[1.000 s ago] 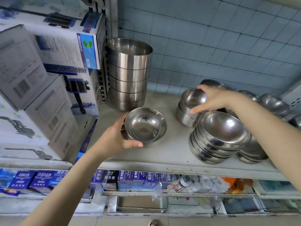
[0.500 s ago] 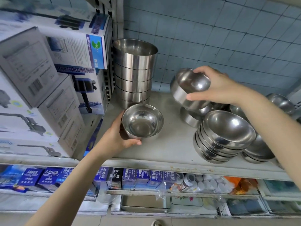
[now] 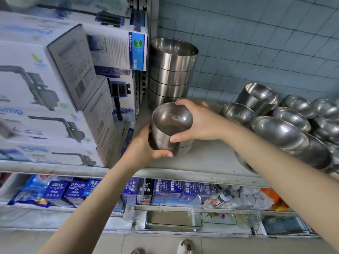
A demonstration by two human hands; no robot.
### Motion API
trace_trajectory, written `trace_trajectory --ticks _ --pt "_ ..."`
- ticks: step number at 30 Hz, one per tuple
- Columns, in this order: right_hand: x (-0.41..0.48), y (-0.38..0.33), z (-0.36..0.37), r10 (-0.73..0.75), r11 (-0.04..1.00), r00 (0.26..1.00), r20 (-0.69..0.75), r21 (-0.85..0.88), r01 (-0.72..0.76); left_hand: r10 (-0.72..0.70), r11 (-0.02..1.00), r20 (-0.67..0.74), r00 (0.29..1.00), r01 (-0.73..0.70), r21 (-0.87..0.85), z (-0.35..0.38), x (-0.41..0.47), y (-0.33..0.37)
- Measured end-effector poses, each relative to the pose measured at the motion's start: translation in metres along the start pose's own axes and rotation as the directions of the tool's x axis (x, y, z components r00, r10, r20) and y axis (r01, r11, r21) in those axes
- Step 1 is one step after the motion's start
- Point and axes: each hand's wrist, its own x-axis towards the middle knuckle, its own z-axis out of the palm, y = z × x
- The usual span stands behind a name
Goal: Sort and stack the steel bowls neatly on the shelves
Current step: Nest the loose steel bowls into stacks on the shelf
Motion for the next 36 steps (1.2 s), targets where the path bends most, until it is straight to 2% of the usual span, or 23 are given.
trace_trajectory --ticks 3,5,8,10,12,14,18,23,26,28,30,32,34,36 --pt "0.000 0.004 -0.011 -0.030 1.000 0.997 0.065 0.004 0.030 0.009 1.000 -0.003 1.000 -0.009 -0.002 0.001 -0.001 0.001" --pt "0.001 0.015 -0.031 0.002 0.997 1.000 0.028 0.078 -0.004 0.002 1.000 -0.005 1.000 -0.002 -0.009 0.002 0.000 0.004" --pt "0.004 0.046 -0.070 0.184 0.982 0.983 0.002 0.038 -0.184 -0.008 0.999 -0.032 0.999 0.007 -0.044 0.003 0.002 0.008" --pt "0.005 0.070 -0.086 0.350 0.933 0.935 0.056 -0.107 -0.343 -0.012 0.999 -0.038 0.999 0.010 -0.047 0.005 0.002 0.009" --pt "0.008 0.094 -0.089 0.475 0.858 0.877 0.078 -0.265 -0.441 -0.011 0.999 -0.041 0.999 0.009 -0.051 0.006 0.002 0.008" --pt "0.012 0.107 -0.086 0.532 0.837 0.833 0.153 -0.247 -0.489 -0.017 0.999 -0.047 0.999 0.015 -0.041 0.006 0.001 0.007" --pt "0.018 0.112 -0.078 0.479 0.865 0.814 0.329 -0.021 -0.501 -0.023 1.000 -0.054 0.998 0.022 -0.019 0.004 0.001 0.009" --pt "0.022 0.093 -0.070 0.255 0.912 0.858 0.446 0.183 -0.366 -0.040 0.999 -0.084 0.996 0.042 0.018 -0.002 -0.003 0.013" --pt "0.019 0.078 -0.064 0.141 0.946 0.879 0.455 0.198 -0.255 -0.053 0.998 -0.091 0.994 0.055 0.017 -0.009 -0.008 0.011" --pt "0.019 0.072 -0.059 0.112 0.974 0.922 0.371 0.143 -0.176 -0.059 0.998 -0.091 0.994 0.059 0.000 -0.015 -0.012 0.009" --pt "0.022 0.068 -0.056 0.156 0.986 0.952 0.264 -0.092 -0.137 -0.065 0.998 -0.082 0.995 0.063 -0.027 -0.019 -0.015 0.006" --pt "0.027 0.065 -0.052 0.250 0.926 0.938 0.241 -0.341 -0.159 -0.066 0.996 -0.060 0.996 0.063 -0.059 -0.021 -0.015 0.004" --pt "0.033 0.066 -0.046 0.345 0.893 0.894 0.287 -0.392 -0.220 -0.074 0.993 -0.034 0.997 0.071 -0.097 -0.021 -0.015 0.002" --pt "0.039 0.067 -0.043 0.365 0.890 0.885 0.290 -0.387 -0.241 -0.077 0.989 -0.013 0.997 0.075 -0.125 -0.020 -0.015 0.001"
